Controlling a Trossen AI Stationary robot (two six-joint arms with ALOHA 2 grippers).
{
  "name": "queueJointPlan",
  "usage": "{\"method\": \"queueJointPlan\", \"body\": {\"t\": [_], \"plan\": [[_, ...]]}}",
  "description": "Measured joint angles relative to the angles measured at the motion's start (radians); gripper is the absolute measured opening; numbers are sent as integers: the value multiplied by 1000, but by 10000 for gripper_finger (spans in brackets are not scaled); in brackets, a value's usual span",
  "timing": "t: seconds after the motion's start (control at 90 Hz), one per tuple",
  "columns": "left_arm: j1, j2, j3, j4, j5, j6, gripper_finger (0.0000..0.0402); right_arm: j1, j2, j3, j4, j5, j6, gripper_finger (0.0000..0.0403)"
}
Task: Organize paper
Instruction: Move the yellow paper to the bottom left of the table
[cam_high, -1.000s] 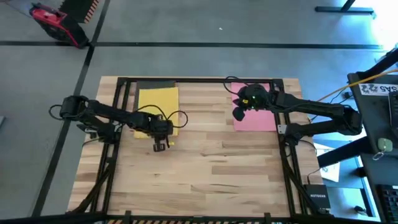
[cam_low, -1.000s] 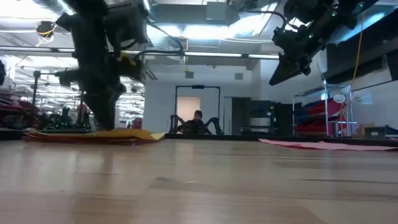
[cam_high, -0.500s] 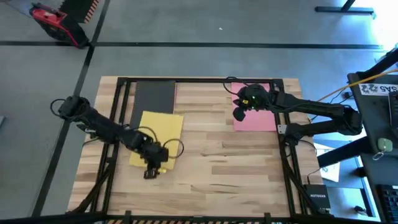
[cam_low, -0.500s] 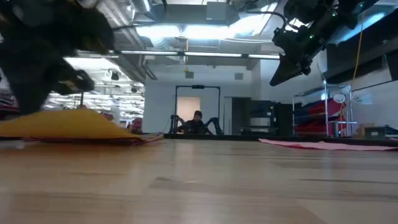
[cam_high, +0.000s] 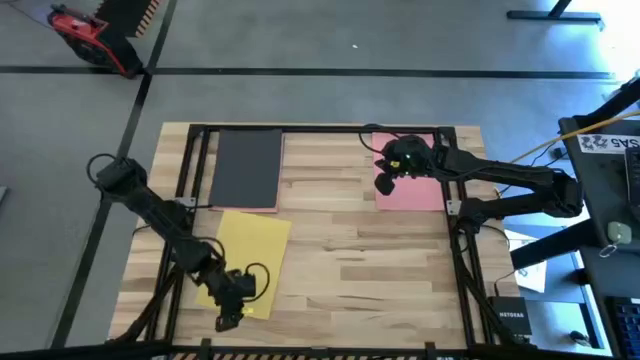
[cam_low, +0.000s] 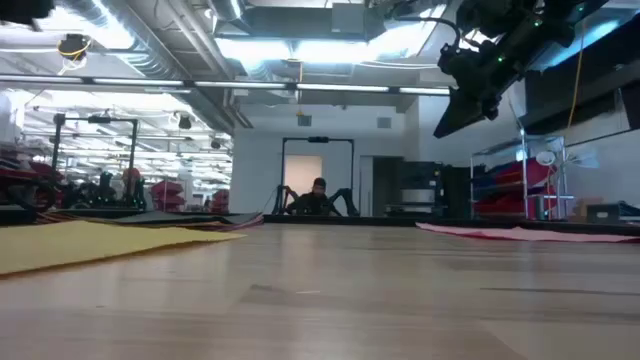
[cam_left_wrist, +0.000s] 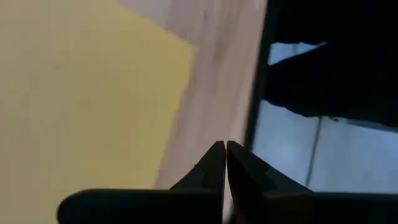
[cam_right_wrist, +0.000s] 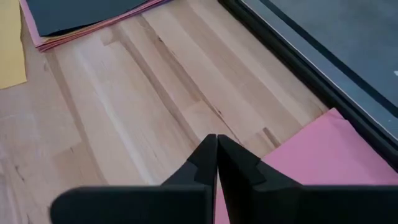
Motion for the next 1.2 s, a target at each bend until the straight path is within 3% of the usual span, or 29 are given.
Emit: {"method": "queueJointPlan", "body": {"t": [0.244,0.522,0.6,0.778,0.944,1.2], "plan": [[-19,11,0,49,-40,-89,0,0,0,0,-1,-2,1,0],[66,11,0,-460,-144,-278,0,0,0,0,2,-2,1,0],[102,11,-5,-525,-188,-331,0,0,0,0,2,-2,1,0],[196,4,-32,-501,-298,-370,0,0,0,0,2,-3,1,0],[279,4,-82,-451,-320,-425,0,0,0,0,7,-3,0,0],[261,0,-133,-343,-326,-526,0,0,0,0,6,-5,0,0]]}}
